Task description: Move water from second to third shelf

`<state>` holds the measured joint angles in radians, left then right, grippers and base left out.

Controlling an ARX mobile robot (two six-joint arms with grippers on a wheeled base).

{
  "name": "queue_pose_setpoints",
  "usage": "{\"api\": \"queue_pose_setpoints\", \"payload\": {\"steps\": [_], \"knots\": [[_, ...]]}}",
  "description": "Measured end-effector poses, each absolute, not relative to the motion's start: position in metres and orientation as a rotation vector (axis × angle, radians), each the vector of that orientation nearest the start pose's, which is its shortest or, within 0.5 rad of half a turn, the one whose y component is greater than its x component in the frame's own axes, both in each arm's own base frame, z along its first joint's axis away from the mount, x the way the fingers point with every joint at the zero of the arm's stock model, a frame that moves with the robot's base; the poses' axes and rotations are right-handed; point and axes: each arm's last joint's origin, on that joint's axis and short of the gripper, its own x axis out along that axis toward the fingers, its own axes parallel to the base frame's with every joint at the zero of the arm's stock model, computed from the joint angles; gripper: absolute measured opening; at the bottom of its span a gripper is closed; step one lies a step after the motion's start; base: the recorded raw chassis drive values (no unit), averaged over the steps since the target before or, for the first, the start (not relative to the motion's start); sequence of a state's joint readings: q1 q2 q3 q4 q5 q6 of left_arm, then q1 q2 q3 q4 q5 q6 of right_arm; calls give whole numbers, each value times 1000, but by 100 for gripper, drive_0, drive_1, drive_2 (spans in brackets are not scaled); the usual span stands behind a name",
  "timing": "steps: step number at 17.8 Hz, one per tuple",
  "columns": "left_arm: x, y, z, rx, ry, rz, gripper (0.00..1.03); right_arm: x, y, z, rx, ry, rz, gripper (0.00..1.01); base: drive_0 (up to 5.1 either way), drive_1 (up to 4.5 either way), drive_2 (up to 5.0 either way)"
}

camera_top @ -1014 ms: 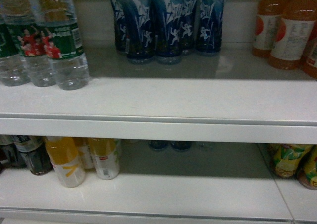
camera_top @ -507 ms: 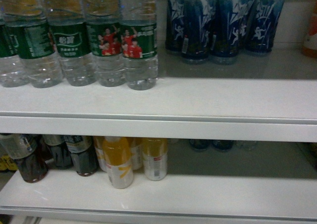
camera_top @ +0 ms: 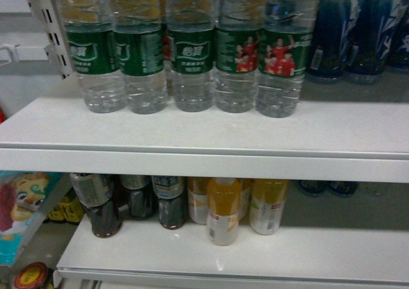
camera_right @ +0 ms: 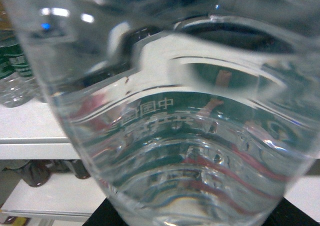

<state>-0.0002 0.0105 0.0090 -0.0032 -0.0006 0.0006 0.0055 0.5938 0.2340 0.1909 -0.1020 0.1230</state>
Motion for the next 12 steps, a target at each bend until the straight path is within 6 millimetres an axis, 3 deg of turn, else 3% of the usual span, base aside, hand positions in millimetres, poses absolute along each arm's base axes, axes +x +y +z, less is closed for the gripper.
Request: {"api": "queue_pose_setpoints", "payload": {"steps": [12], "knots": [[98,0,165,0,6,6,98,147,4,205,132,176,109,40,-489,257,257]]}}
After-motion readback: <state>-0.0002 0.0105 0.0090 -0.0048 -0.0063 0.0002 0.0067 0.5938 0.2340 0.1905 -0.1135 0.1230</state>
